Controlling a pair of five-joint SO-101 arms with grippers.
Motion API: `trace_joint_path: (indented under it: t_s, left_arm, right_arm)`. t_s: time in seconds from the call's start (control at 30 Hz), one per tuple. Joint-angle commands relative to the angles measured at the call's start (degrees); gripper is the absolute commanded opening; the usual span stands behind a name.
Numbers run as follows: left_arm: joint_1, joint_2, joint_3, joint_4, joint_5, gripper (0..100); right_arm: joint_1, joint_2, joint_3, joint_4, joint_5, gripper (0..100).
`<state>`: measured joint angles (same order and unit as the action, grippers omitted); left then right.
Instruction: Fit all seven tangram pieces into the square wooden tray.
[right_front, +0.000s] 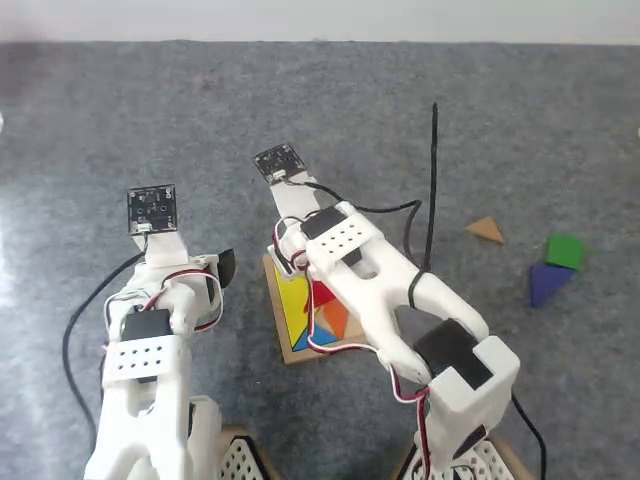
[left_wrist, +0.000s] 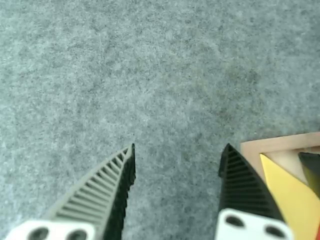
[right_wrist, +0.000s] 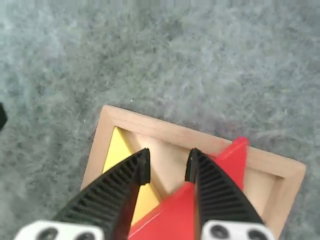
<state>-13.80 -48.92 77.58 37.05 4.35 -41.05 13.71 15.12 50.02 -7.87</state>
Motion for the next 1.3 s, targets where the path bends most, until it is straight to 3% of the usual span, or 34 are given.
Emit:
trace_joint_path:
  t_s: [0.0,0.53,0.93,1.27]
  left_arm:
    - [-0.4,-0.4,-0.2,-1.1,-0.5,27]
    - [-0.4,-0.4,-0.2,-1.1,-0.5,27]
    - [-0.4,-0.4,-0.2,-1.1,-0.5,27]
    - [-0.4,-0.4,-0.2,-1.1,-0.5,27]
  right_arm:
    - [-0.1,0.1,-3.4,-0.7,0.7,14.1]
    - [9.2,1.4,-7.2,-0.1,0.9,14.0]
    - [10.0,1.5,-7.4,1.2,0.5,14.0]
    - [5.7,1.9,-7.0,2.7,0.5,14.0]
